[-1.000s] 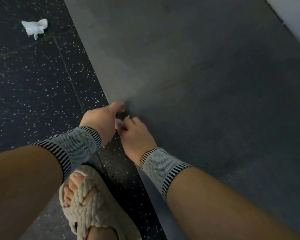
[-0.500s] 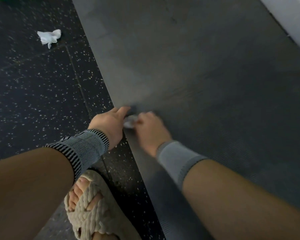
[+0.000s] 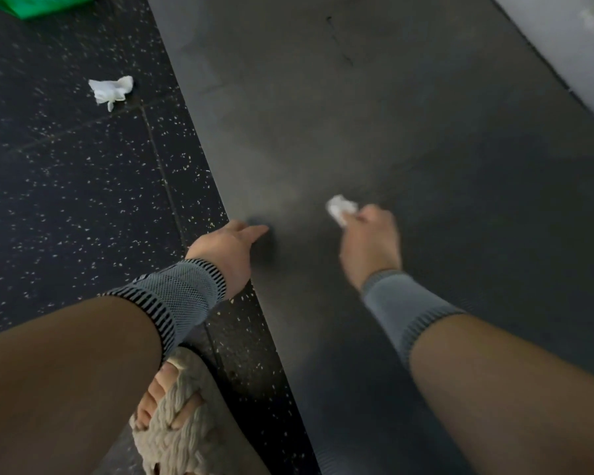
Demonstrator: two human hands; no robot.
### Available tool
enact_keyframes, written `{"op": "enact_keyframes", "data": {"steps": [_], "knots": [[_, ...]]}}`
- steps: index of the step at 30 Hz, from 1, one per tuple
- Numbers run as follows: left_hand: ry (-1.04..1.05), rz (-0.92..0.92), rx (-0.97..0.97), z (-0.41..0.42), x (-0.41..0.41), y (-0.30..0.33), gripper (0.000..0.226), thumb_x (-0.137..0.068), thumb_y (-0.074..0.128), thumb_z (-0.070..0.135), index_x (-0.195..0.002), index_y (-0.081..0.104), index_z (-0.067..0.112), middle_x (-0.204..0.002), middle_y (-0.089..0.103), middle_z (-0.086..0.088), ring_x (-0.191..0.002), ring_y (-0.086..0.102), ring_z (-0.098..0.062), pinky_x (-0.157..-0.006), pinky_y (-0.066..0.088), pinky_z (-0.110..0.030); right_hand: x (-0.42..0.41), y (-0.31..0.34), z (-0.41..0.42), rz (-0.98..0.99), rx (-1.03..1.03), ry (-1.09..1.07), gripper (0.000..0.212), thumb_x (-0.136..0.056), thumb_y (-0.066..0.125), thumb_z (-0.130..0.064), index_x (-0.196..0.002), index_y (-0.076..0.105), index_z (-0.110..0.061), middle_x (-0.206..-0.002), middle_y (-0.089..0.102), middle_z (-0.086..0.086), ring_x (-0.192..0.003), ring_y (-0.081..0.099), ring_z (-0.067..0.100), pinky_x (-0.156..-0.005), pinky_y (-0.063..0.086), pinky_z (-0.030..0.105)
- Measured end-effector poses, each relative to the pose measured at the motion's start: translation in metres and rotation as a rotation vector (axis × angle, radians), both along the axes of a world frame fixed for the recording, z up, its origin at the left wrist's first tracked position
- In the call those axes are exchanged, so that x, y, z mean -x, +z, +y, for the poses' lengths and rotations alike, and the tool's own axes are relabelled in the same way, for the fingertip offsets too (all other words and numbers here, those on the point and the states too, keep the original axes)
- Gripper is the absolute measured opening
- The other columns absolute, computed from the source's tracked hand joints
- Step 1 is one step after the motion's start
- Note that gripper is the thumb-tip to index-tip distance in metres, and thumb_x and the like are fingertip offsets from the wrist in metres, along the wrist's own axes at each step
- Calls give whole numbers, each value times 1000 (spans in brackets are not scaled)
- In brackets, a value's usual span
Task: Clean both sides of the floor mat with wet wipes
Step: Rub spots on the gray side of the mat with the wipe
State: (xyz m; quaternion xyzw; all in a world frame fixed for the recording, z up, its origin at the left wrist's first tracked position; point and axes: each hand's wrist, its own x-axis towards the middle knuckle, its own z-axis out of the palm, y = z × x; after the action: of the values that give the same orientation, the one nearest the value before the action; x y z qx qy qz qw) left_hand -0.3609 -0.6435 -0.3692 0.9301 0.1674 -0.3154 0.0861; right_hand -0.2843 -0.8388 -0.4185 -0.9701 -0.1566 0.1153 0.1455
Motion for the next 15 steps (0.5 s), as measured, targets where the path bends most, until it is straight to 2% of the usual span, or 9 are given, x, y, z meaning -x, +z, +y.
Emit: {"op": "enact_keyframes", "data": {"steps": [2,3,7,8,10,11,13,14,15], "knots": [[-6,32,-15,-1,0,-1,92,-81,53,-7,-150,20,44,-146,31,9,-124,49,-22,-98,49,-39,-3,1,-6,17,37,-204,43,-90,41,-11,-131,51,-17,-126,49,14,-114,43,31,-93,35,37],[-7,38,-21,-4,0,-1,93,-81,55,-6,-150,19,44,-146,30,8,-126,47,-22,-100,48,-38,7,1,6,-4,26,-157,41,-92,39,-12,-132,50,-15,-124,49,13,-112,43,30,-91,36,37],[0,-8,-78,-16,-1,-1,80,-85,57,5,-150,24,36,-142,32,2,-128,40,-21,-104,42,-35,52,4,51,58,-136,454,34,-97,33,-16,-125,52,-11,-116,48,8,-105,43,25,-84,39,33],[-5,-42,-88,-19,-1,-1,74,-85,57,8,-149,28,33,-140,34,-1,-127,40,-22,-104,42,-36,46,5,46,67,-143,510,34,-97,34,-16,-125,52,-12,-117,49,8,-106,44,26,-86,41,34],[-33,-120,-98,-27,-3,-5,65,-85,55,12,-144,34,27,-137,34,-2,-125,37,-23,-104,40,-37,16,4,15,14,-109,424,40,-93,39,-13,-131,53,-18,-123,53,7,-109,46,28,-94,37,34],[-57,-155,-89,-31,-4,-7,64,-84,55,13,-143,34,26,-140,31,-2,-126,34,-23,-106,38,-37,-3,2,-8,-48,-59,300,45,-90,43,-10,-132,53,-19,-123,55,9,-108,48,30,-94,35,32],[-131,-199,-40,-39,-7,-12,70,-84,53,12,-148,27,26,-153,17,2,-135,24,-23,-112,32,-39,-25,2,-44,-59,0,-67,44,-87,44,-7,-129,55,-17,-120,54,17,-108,47,33,-91,34,34],[-170,-190,1,-44,-9,-14,75,-85,53,11,-151,20,27,-158,8,6,-140,17,-22,-114,29,-40,-25,1,-45,-45,18,-156,41,-88,42,-8,-127,54,-15,-120,52,18,-109,46,33,-90,35,34],[-202,-165,42,-50,-13,-16,79,-85,52,11,-153,15,27,-160,0,10,-144,10,-21,-117,25,-42,-16,0,-34,-44,40,-147,39,-90,41,-9,-127,53,-14,-120,51,16,-109,46,32,-90,36,34]]}}
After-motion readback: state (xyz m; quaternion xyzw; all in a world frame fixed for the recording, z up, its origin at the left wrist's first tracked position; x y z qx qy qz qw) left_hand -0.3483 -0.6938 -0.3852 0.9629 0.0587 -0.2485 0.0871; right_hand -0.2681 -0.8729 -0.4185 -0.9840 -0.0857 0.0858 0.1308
